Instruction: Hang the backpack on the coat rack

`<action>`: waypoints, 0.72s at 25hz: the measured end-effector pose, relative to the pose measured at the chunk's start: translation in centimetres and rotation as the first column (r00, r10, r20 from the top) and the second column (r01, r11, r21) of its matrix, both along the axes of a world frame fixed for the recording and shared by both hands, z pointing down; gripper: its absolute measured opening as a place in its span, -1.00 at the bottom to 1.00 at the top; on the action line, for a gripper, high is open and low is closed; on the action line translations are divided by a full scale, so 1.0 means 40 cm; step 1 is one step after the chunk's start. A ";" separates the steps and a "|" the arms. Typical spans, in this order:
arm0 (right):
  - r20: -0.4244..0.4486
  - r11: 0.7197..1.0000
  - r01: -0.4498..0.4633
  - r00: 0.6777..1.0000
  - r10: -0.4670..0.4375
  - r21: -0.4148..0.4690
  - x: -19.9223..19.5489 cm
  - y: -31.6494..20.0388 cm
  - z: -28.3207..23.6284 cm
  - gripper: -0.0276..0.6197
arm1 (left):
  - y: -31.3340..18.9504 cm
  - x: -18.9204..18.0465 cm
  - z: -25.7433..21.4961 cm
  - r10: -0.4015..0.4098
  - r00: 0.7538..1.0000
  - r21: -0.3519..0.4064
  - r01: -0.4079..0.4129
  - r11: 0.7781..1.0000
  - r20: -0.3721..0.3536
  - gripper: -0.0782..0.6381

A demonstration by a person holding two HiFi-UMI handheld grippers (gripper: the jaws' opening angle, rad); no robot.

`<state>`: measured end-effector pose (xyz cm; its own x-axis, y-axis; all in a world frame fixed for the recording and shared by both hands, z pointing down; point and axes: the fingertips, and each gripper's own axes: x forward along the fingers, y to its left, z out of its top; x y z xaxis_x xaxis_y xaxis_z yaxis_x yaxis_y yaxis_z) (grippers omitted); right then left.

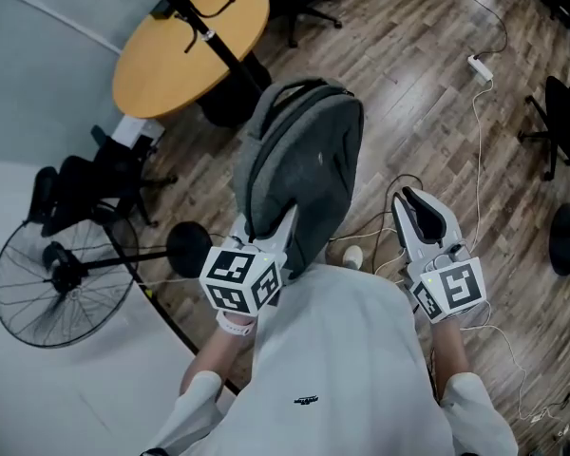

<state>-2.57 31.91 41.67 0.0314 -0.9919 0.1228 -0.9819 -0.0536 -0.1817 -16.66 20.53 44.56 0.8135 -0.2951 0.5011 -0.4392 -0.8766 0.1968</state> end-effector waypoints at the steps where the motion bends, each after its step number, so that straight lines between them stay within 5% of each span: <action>1: -0.001 1.000 0.001 1.000 -0.001 0.001 0.004 -0.012 -0.003 -0.71 | -0.011 0.004 -0.001 -0.001 1.000 -0.002 0.001 1.000 -0.002 -0.49; 18: 0.014 0.999 0.024 1.000 -0.024 -0.043 0.055 -0.271 -0.016 -0.71 | -0.258 0.085 -0.010 0.027 0.999 0.029 -0.027 0.999 0.021 -0.48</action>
